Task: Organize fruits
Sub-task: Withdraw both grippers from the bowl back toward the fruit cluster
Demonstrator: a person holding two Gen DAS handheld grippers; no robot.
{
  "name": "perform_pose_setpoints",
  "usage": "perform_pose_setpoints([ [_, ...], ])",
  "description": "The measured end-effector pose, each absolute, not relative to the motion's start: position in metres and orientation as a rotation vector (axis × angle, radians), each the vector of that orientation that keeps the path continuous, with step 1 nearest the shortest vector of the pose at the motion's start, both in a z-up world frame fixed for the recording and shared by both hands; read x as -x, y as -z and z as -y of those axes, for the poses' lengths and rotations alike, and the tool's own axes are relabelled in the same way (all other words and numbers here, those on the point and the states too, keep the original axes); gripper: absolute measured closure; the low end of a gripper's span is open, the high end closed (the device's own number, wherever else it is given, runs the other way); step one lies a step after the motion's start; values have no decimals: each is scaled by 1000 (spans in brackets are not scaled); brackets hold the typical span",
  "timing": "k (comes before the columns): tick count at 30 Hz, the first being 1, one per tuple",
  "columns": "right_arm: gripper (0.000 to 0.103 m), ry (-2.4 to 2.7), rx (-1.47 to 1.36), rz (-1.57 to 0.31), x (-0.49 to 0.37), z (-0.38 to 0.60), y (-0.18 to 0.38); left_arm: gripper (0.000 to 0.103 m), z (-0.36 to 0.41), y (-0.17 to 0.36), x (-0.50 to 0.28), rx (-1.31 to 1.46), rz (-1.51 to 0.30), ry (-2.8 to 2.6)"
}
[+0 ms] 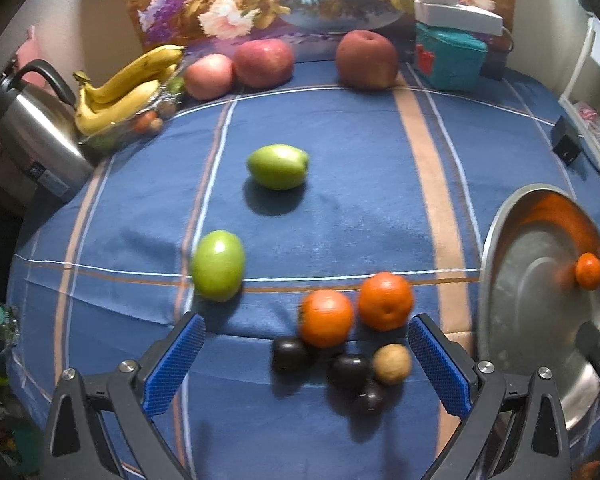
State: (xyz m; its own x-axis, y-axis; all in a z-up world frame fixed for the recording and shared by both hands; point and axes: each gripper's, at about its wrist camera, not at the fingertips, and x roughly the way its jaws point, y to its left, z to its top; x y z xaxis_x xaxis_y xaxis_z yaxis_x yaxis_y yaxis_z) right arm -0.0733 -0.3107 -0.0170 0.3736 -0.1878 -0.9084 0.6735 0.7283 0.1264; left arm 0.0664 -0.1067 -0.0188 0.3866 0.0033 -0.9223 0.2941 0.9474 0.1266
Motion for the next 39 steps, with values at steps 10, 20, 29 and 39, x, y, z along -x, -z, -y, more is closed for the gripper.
perform_pose_setpoints([
  [10,7,557,-526,-1046,67,304,10,0,79,17,-65,-276,-1167,140],
  [20,7,547,-473,-1045,61,289,7,0,45,14,-57,-298,-1142,82],
  [29,7,519,-400,-1056,56,266,7,0,21,4,-60,-256,-1131,61],
  [39,7,437,-370,-1034,45,237,10,0,2,-2,-70,-173,-1136,81],
])
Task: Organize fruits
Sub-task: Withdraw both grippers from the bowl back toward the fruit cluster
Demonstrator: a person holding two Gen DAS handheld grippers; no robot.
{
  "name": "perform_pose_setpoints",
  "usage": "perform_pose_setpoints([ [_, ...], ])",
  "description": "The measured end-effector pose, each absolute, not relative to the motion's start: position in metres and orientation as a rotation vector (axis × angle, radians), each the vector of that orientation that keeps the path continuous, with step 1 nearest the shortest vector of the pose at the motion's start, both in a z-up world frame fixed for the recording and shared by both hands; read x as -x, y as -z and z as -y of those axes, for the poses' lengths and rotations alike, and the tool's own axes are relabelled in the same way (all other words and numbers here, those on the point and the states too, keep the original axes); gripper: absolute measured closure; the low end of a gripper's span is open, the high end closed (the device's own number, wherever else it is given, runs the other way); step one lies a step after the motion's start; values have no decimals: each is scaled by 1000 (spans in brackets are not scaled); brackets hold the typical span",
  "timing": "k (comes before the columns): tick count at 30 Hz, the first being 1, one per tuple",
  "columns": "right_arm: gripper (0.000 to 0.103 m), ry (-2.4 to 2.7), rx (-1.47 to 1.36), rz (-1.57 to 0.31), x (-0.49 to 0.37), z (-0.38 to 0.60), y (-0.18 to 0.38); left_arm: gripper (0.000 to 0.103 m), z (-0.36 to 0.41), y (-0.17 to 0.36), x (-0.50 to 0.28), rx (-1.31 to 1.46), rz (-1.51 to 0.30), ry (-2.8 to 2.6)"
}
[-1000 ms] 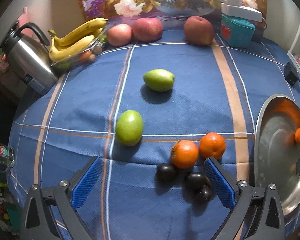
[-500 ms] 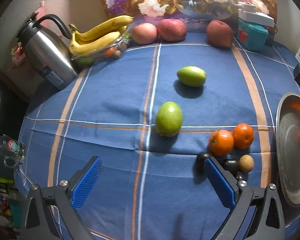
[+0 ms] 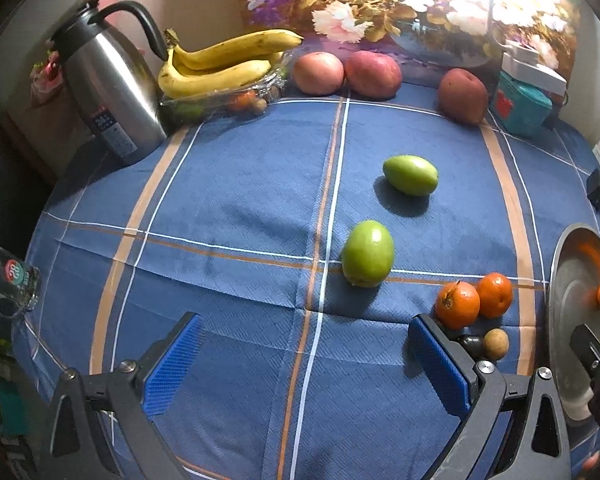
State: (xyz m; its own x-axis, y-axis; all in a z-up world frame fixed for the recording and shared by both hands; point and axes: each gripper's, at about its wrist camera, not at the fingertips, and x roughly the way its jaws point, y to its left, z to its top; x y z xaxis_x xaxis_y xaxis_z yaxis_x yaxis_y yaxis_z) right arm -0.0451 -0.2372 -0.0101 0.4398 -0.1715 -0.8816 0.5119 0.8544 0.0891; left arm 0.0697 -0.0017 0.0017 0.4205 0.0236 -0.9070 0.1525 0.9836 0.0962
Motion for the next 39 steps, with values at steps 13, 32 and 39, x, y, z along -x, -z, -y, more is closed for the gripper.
perform_pose_setpoints([
  [13,7,385,-377,-942,32,209,2,0,-15,-1,-80,-83,-1170,118],
  [32,7,435,-288,-938,26,188,-2,0,-19,10,-92,-50,-1212,133],
  [39,7,332,-347,-973,20,183,6,0,-13,14,-94,-36,-1211,175],
])
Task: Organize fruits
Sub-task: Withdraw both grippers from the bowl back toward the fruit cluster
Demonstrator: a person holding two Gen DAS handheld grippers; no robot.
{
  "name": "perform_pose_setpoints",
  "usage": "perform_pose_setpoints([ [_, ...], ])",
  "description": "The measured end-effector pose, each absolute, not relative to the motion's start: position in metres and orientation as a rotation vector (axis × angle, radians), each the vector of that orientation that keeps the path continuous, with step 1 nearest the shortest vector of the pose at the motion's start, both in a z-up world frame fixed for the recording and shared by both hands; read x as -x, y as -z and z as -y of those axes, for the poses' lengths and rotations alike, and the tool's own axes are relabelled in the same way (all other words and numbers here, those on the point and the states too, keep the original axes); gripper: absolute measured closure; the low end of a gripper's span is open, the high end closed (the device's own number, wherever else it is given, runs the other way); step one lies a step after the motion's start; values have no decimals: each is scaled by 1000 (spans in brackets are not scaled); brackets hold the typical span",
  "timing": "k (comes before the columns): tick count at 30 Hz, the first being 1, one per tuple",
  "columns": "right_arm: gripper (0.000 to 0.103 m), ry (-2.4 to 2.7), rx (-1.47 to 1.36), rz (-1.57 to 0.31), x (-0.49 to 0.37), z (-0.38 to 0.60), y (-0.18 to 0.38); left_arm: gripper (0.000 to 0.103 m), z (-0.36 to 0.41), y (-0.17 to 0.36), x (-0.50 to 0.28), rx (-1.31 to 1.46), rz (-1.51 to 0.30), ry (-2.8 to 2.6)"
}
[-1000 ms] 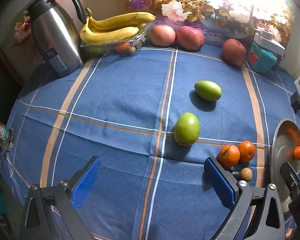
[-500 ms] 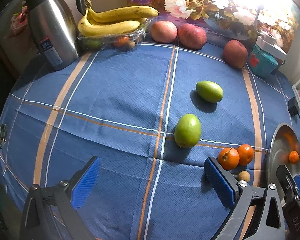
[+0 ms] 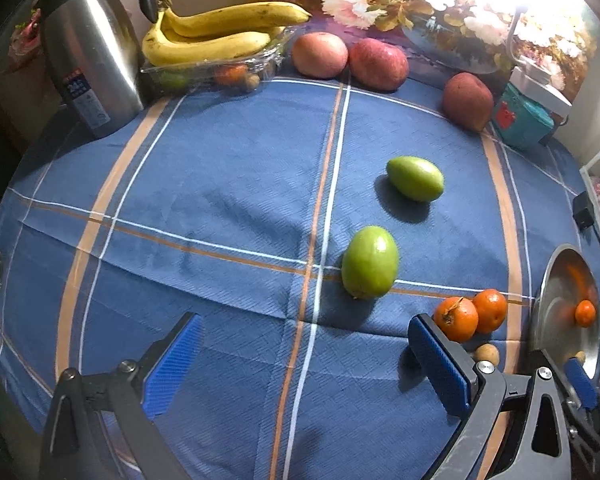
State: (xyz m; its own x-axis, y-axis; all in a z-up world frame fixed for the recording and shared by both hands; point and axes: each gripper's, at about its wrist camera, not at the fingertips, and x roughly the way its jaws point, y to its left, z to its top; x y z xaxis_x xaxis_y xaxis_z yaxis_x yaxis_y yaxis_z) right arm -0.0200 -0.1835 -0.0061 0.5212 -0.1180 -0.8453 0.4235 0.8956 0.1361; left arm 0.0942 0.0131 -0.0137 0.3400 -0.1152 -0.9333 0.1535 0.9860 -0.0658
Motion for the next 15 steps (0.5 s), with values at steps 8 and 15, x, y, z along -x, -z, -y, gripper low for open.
perform_pose_setpoints([
  [8,7,268,-441,-1020,16,185,16,0,-3,15,-93,4,-1166,247],
  [15,7,246,-455,-1049,14,183,21,0,4,25,-95,28,-1197,312],
])
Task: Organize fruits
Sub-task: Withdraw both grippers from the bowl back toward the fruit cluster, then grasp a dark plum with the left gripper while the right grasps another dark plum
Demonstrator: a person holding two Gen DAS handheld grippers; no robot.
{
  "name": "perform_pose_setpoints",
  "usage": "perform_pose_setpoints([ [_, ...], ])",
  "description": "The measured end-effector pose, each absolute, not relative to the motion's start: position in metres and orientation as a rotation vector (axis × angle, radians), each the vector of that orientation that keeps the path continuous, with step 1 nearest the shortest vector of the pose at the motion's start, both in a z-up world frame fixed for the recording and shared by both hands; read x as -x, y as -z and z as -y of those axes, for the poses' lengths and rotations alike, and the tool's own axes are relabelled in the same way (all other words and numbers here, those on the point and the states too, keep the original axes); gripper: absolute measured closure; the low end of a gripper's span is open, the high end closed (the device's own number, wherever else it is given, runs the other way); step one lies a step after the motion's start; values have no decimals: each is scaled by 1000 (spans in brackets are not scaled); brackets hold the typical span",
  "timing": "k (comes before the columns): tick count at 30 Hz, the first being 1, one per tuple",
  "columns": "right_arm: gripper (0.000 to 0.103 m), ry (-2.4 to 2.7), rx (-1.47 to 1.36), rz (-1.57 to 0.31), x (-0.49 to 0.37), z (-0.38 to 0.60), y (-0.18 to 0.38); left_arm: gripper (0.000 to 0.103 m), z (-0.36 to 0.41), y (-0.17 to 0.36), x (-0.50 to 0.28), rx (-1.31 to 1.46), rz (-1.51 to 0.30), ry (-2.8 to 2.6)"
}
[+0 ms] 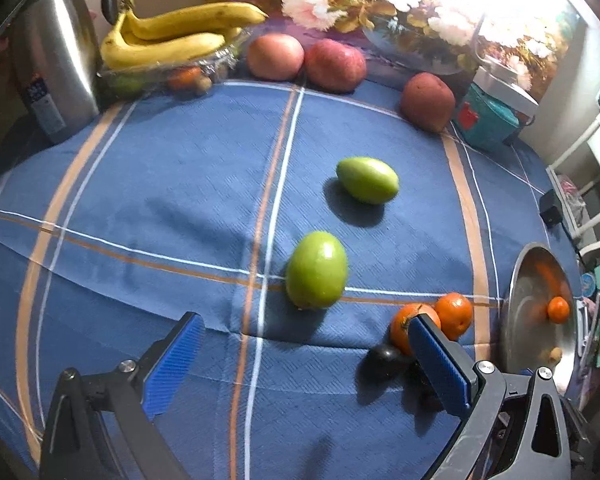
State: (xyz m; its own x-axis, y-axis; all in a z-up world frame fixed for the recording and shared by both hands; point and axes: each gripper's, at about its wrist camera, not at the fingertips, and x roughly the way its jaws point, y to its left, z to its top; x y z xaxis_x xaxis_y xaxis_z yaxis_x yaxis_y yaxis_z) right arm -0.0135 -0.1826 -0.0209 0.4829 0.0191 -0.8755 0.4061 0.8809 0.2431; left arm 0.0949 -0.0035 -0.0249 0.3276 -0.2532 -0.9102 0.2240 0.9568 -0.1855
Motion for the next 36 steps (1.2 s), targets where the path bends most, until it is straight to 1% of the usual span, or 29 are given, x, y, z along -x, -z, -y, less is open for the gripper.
perform_pose_setpoints([
  [9,9,194,-405,-1050,9,169,23,1,-1,29,-95,31,-1210,289],
  [13,9,195,-432,-1059,9,172,27,1,2,29,-94,13,-1211,295],
  [14,11,190,-447,-1060,10,173,28,1,3,30,-94,17,-1215,301],
  [15,15,185,-444,-1059,10,172,28,2,3,30,-93,24,-1221,309],
  [16,16,176,-427,-1059,10,170,28,3,4,30,-93,29,-1225,317],
  [18,19,174,-409,-1070,9,167,28,8,5,31,-93,35,-1236,329],
  [19,27,167,-404,-1077,8,165,29,9,7,33,-92,38,-1244,339],
  [21,35,152,-393,-1101,6,162,31,14,10,35,-91,50,-1267,364],
  [24,36,142,-395,-1119,4,160,33,19,14,38,-90,67,-1292,401],
  [28,44,126,-409,-1141,2,158,35,26,20,41,-87,58,-1308,418],
  [30,48,123,-413,-1154,2,158,39,34,23,43,-86,57,-1318,427],
  [34,49,124,-434,-1174,1,159,45,41,27,50,-86,63,-1351,434],
  [36,53,120,-433,-1183,0,158,47,47,28,54,-86,75,-1368,443],
])
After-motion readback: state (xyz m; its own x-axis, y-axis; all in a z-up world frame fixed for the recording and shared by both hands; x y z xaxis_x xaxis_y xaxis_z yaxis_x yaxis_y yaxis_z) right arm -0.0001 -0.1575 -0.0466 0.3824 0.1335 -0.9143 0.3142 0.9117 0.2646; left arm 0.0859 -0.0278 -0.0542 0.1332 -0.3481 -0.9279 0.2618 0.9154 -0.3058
